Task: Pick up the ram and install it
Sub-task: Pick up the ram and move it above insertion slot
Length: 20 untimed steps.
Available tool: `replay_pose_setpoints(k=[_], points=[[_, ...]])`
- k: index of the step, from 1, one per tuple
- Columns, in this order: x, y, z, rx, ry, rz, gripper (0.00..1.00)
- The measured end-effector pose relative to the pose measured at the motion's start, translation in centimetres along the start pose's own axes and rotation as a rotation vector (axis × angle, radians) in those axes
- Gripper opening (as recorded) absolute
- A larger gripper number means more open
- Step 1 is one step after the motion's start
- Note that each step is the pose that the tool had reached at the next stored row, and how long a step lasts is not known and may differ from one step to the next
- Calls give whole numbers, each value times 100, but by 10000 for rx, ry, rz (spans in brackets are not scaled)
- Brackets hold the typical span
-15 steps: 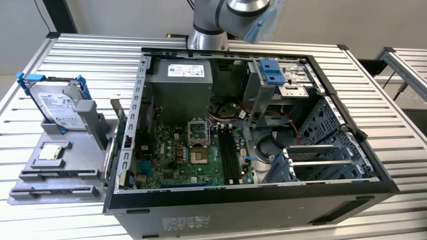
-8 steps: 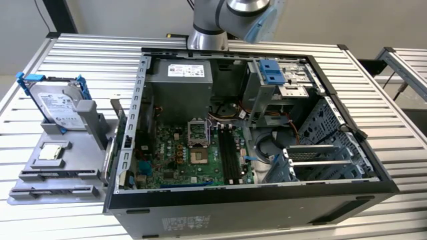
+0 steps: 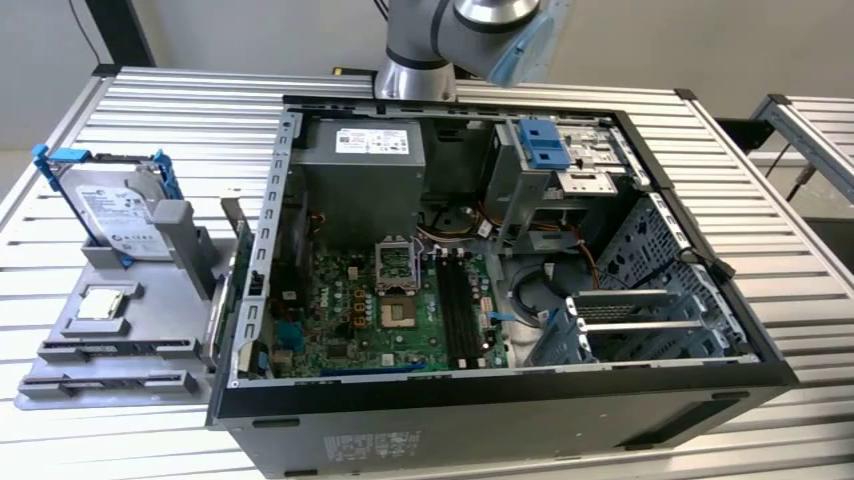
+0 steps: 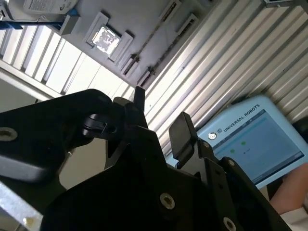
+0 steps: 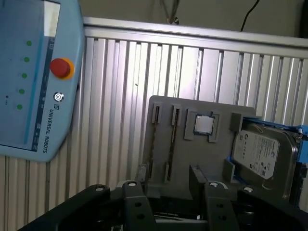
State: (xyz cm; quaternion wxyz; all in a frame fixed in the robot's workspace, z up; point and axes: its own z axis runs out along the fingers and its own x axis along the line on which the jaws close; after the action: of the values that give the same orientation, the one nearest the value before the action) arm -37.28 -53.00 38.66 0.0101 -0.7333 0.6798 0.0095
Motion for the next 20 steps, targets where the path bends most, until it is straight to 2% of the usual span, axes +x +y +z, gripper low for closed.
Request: replay_pose_setpoints(k=[9,11,13,14,17,20], points=[[-13,1,95,21,-7,260,100],[-14,2,116,26,-79,276,100],[-13,2,140,27,-83,305,100],[-12,1,151,29,-108,324,100],[-12,2,179,38,-227,388,100],[-11,1,206,41,-237,441,100]])
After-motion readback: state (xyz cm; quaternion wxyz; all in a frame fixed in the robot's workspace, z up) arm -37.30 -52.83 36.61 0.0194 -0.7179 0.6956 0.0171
